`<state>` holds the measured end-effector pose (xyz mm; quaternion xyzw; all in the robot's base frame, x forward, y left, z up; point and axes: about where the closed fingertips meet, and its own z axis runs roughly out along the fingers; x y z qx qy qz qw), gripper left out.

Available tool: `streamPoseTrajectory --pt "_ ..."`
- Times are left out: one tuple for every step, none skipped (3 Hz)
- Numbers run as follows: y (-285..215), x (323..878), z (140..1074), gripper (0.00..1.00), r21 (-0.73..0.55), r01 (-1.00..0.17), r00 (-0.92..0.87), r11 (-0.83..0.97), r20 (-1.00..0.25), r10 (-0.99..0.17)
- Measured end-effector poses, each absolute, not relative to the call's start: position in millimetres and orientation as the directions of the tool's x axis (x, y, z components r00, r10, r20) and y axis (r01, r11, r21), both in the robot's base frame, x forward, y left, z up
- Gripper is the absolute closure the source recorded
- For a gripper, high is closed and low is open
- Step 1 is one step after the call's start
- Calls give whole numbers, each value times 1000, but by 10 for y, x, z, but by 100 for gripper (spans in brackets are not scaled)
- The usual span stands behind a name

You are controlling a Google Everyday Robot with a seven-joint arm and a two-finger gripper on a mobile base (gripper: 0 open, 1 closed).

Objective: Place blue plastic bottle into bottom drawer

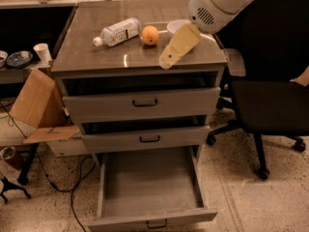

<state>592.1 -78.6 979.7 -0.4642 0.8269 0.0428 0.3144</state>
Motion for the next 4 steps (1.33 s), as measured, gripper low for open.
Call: streamPoseTrajectory --pt "-493 6253 9858 0 -225 -781 -355 582 -608 -710" --pt "-237 6551 9852 0 -212 -766 -354 607 -649 -673" --pt "80 6800 9802 0 -157 -738 -379 656 -707 -597" --pt "637 7033 9951 0 -122 -745 -367 656 -747 -555"
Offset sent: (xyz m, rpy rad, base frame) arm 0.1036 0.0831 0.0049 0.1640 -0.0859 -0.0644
